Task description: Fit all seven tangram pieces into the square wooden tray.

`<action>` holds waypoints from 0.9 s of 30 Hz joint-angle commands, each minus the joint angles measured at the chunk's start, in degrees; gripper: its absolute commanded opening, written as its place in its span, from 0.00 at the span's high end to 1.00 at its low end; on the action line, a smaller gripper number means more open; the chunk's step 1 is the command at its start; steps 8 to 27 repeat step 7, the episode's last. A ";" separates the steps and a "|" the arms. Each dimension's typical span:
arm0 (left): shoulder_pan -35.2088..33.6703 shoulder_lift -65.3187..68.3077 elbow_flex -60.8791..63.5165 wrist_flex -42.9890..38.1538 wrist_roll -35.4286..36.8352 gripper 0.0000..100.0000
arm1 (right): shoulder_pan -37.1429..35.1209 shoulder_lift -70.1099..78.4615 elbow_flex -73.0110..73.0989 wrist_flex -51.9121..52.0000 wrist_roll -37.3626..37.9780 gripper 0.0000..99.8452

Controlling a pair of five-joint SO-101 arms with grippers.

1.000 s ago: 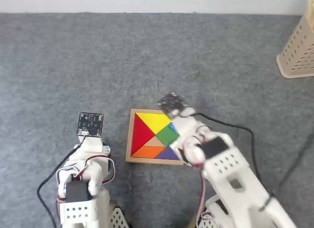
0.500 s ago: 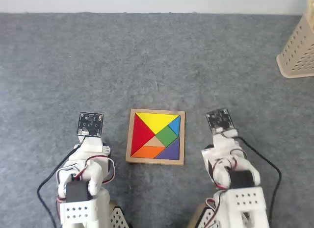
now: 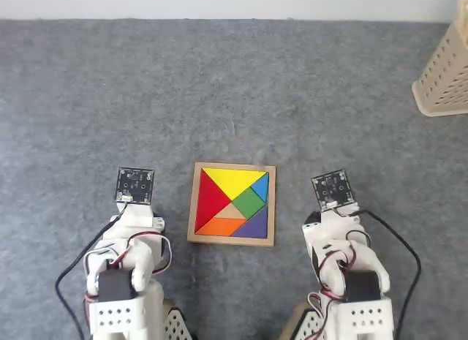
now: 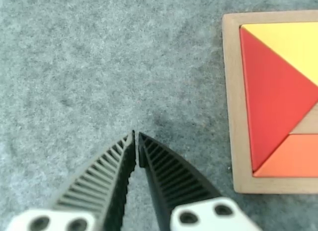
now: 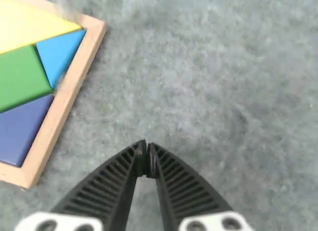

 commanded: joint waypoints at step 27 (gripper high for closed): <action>-0.09 -1.14 -0.40 0.44 -0.26 0.99 | 0.75 1.71 0.88 0.48 0.97 0.99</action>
